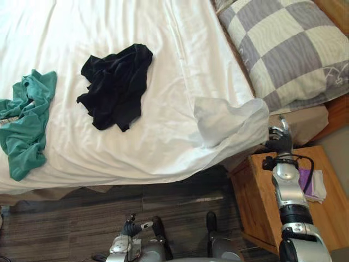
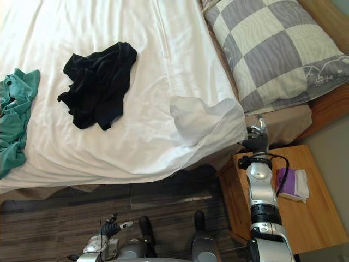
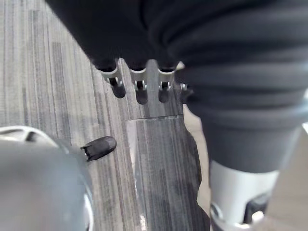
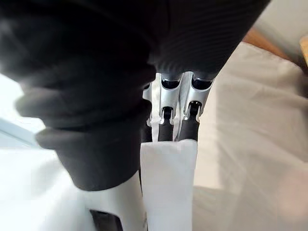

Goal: Tidy the bed and pick cloth on bed and put in laundry

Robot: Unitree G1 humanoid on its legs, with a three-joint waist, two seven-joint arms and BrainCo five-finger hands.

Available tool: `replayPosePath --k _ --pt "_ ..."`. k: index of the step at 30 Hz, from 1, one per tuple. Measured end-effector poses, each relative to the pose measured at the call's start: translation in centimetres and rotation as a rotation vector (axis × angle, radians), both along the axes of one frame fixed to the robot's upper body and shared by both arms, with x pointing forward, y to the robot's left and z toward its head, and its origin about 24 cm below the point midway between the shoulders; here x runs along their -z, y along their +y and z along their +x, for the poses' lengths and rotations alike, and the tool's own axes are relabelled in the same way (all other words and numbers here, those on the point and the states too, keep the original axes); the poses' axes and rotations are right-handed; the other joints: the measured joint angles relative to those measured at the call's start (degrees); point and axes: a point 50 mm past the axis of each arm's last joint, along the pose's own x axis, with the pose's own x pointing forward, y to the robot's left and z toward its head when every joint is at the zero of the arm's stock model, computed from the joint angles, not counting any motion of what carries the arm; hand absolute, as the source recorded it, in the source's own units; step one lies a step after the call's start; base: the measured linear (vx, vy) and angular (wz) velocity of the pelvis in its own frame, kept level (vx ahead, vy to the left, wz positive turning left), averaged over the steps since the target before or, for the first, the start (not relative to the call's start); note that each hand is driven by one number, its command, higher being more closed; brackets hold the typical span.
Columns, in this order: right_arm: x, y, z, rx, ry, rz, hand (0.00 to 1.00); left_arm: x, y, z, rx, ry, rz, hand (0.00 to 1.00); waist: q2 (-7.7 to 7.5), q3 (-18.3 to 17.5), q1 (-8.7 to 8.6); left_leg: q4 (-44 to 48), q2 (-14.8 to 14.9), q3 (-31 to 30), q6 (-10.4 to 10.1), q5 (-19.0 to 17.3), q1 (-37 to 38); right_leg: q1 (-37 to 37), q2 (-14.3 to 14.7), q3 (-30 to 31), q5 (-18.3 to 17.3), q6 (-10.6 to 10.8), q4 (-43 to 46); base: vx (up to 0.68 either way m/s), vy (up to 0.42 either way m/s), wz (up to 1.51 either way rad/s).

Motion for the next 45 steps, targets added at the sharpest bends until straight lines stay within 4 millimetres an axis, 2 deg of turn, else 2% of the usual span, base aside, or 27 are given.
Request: replayPosePath --k 2,3,7,8,12,15,17,20,22,23,24,25,26,27,28,29,30,32,34,36,38,41,43,45 --pt "0.9 -1.5 -1.5 0.084 0.020 0.029 0.00 0.1 0.5 -0.7 -0.036 0.015 0.004 0.00 -0.70 -0.76 -0.87 -0.01 -0.22 0.11 0.10 -0.07 0.04 -0.07 -0.22 0.24 -0.04 0.05 0.00 -0.01 0.008 -0.07" --pt "0.7 -2.6 -2.5 0.143 0.000 0.037 0.00 0.2 0.8 -1.2 -0.041 0.027 0.009 0.00 -1.16 -1.07 -2.07 -0.02 -0.52 0.41 0.29 -0.20 0.38 -0.16 -0.43 1.20 -0.03 0.05 -0.08 -0.01 0.014 -0.19" --pt "-1.3 -3.7 -3.8 0.177 -0.087 -0.007 0.00 0.4 0.6 -1.5 -0.030 0.042 0.008 0.00 -0.90 -1.37 -2.98 -0.04 -0.66 1.57 0.24 -0.67 1.24 -0.18 -0.76 2.26 -0.03 0.17 -0.22 -0.03 0.001 -0.22" --pt "-1.7 -3.5 -3.8 0.174 -0.109 -0.010 1.00 0.5 0.5 -1.6 -0.032 0.045 0.005 0.00 -0.88 -1.39 -3.12 -0.04 -0.63 1.54 0.22 -0.68 1.22 -0.18 -0.75 2.24 -0.06 0.12 -0.25 -0.03 -0.006 -0.02" --pt "-3.0 -2.2 -3.4 0.126 -0.174 -0.032 1.00 0.6 0.3 -1.7 -0.033 0.053 0.000 0.00 -0.38 -2.18 -2.98 -0.04 -0.50 1.24 0.18 -0.67 0.80 -0.17 -0.80 1.61 -0.05 0.11 -0.33 -0.02 -0.014 0.09" --pt "-3.2 -0.7 -2.7 0.058 -0.196 -0.009 1.00 0.6 0.0 -1.8 -0.032 0.055 -0.006 0.00 0.11 -3.02 -2.09 -0.04 -0.59 1.04 0.19 -0.67 0.61 -0.16 -0.91 1.46 -0.04 0.11 -0.40 0.02 -0.012 0.06" --pt "-3.5 0.6 -1.7 -0.003 -0.221 0.057 1.00 0.6 0.0 -1.8 -0.033 0.057 -0.006 0.00 0.23 -3.07 -2.10 -0.04 -0.64 0.54 0.21 -0.64 0.18 -0.22 -0.99 1.33 0.22 0.49 -0.53 0.03 -0.012 0.09" --pt "-5.3 2.6 0.6 -0.113 -0.322 0.232 1.00 0.6 0.0 -1.8 -0.032 0.056 -0.005 0.00 0.32 -3.01 -1.92 -0.05 -0.64 0.30 0.60 -0.35 -0.19 -0.40 -1.07 1.50 1.25 0.16 -1.03 0.01 -0.004 -0.02" --pt "-8.1 4.1 3.1 -0.209 -0.439 0.392 1.00 0.6 0.0 -1.7 -0.030 0.049 -0.005 0.00 0.67 -2.55 -1.60 -0.04 -0.61 0.16 1.06 0.34 -1.20 -1.27 -1.06 1.48 1.98 0.15 -1.22 0.00 0.000 0.00" --pt "-9.0 4.4 3.8 -0.226 -0.472 0.426 1.00 0.5 0.0 -1.5 -0.029 0.043 -0.005 0.00 0.82 -1.90 -1.52 -0.04 -0.59 -0.02 1.09 0.46 -1.25 -1.26 -1.06 1.37 2.07 0.13 -1.20 -0.02 -0.022 0.09" --pt "-11.9 5.0 5.3 -0.267 -0.563 0.508 1.00 0.3 0.0 -0.9 -0.025 0.022 -0.003 0.00 1.37 0.06 -1.01 -0.04 -0.56 -0.30 1.21 0.79 -1.53 -1.39 -1.05 1.19 2.33 -0.02 -1.15 -0.04 -0.014 0.08" --pt "-13.0 5.2 5.8 -0.280 -0.596 0.526 1.00 0.2 -0.1 -0.6 -0.022 0.013 -0.002 0.00 1.73 0.69 -0.70 -0.04 -0.56 -0.45 1.19 0.85 -1.92 -1.73 -1.05 1.14 2.45 -0.08 -1.09 -0.05 -0.013 0.10" --pt "-15.1 5.4 6.5 -0.302 -0.651 0.546 1.00 0.1 -0.1 -0.3 -0.017 0.003 -0.003 0.00 2.36 1.50 -0.35 -0.04 -0.57 -0.82 1.17 0.98 -2.96 -2.67 -1.04 0.89 2.76 -0.21 -1.01 -0.05 -0.014 0.19" --pt "-18.0 5.6 7.0 -0.331 -0.724 0.560 1.00 0.0 -0.1 0.1 -0.012 -0.011 -0.001 0.00 3.40 3.36 -0.30 -0.05 -0.62 -1.64 1.57 1.72 -4.30 -3.56 -1.04 0.09 3.15 -0.14 -0.97 -0.06 -0.018 0.29" --pt "-20.7 5.6 7.2 -0.352 -0.790 0.549 1.00 -0.2 -0.1 0.5 -0.005 -0.032 0.004 0.00 4.31 5.38 -0.15 -0.05 -0.63 -2.14 1.45 2.16 -5.56 -4.59 -1.05 -0.40 3.34 -0.22 -0.66 -0.06 -0.016 0.26" --pt "-22.0 5.5 7.2 -0.360 -0.822 0.547 1.00 -0.3 0.0 0.5 -0.002 -0.037 0.006 0.00 4.79 6.35 0.39 -0.05 -0.60 -2.26 1.52 2.38 -6.16 -5.22 -1.05 -0.45 3.47 -0.18 -0.50 -0.08 -0.009 0.17" --pt "-24.1 5.2 7.1 -0.364 -0.874 0.537 1.00 -0.3 -0.2 0.6 0.015 -0.040 0.005 0.00 5.89 8.22 1.21 -0.06 -0.61 -2.66 1.72 2.91 -7.41 -6.39 -1.04 -0.67 3.67 -0.07 -0.26 -0.06 -0.004 0.16" --pt "-26.2 4.8 6.9 -0.365 -0.923 0.521 1.00 -0.3 -0.5 0.6 0.028 -0.044 -0.002 0.00 7.60 10.64 1.25 -0.06 -0.69 -3.90 1.84 3.68 -9.56 -7.78 -1.17 -1.89 4.00 -0.27 -0.18 -0.04 -0.002 0.26" --pt "-26.5 4.8 7.2 -0.355 -0.918 0.527 1.00 -0.4 -0.8 0.9 0.049 -0.055 -0.003 0.00 8.51 11.54 1.80 -0.06 -0.72 -4.26 1.92 4.32 -11.84 -9.96 -1.16 -2.03 4.59 -0.37 -0.25 -0.01 0.000 0.08" --pt "-25.8 4.2 7.6 -0.316 -0.887 0.533 1.00 -0.5 -1.4 1.6 0.075 -0.074 -0.006 0.00 9.69 12.12 2.65 -0.06 -0.80 -4.36 2.21 5.01 -13.62 -11.65 -1.25 -2.07 5.00 -0.22 -0.28 -0.01 -0.004 0.02" --pt "-24.3 3.7 8.4 -0.269 -0.822 0.548 1.00 -0.9 -2.3 2.8 0.123 -0.112 -0.015 0.00 11.95 13.11 3.23 -0.05 -0.97 -4.69 2.17 5.17 -16.11 -13.97 -1.41 -2.30 5.34 -0.05 -0.23 -0.02 -0.006 0.06" --pt "-21.7 3.0 8.7 -0.235 -0.778 0.556 1.00 -1.4 -3.3 4.2 0.156 -0.149 -0.028 0.00 14.13 14.03 4.27 -0.05 -1.27 -4.52 1.78 5.48 -18.23 -16.23 -1.68 -1.93 5.80 0.20 -0.33 0.00 0.003 -0.02" --pt "-20.6 3.9 8.3 -0.272 -0.808 0.565 1.00 -1.5 -3.3 4.5 0.131 -0.161 -0.035 0.00 14.35 14.23 4.06 -0.05 -1.30 -3.65 1.75 5.45 -18.39 -16.74 -1.83 -1.30 5.82 0.25 -0.37 0.01 0.016 -0.12" --pt "-18.9 4.9 8.1 -0.307 -0.795 0.586 1.00 -1.7 -3.3 4.7 0.073 -0.180 -0.051 0.00 13.71 14.07 4.09 -0.05 -1.01 -1.79 1.38 5.11 -17.90 -16.75 -1.91 -0.53 5.67 0.43 -0.31 0.02 0.020 -0.18"
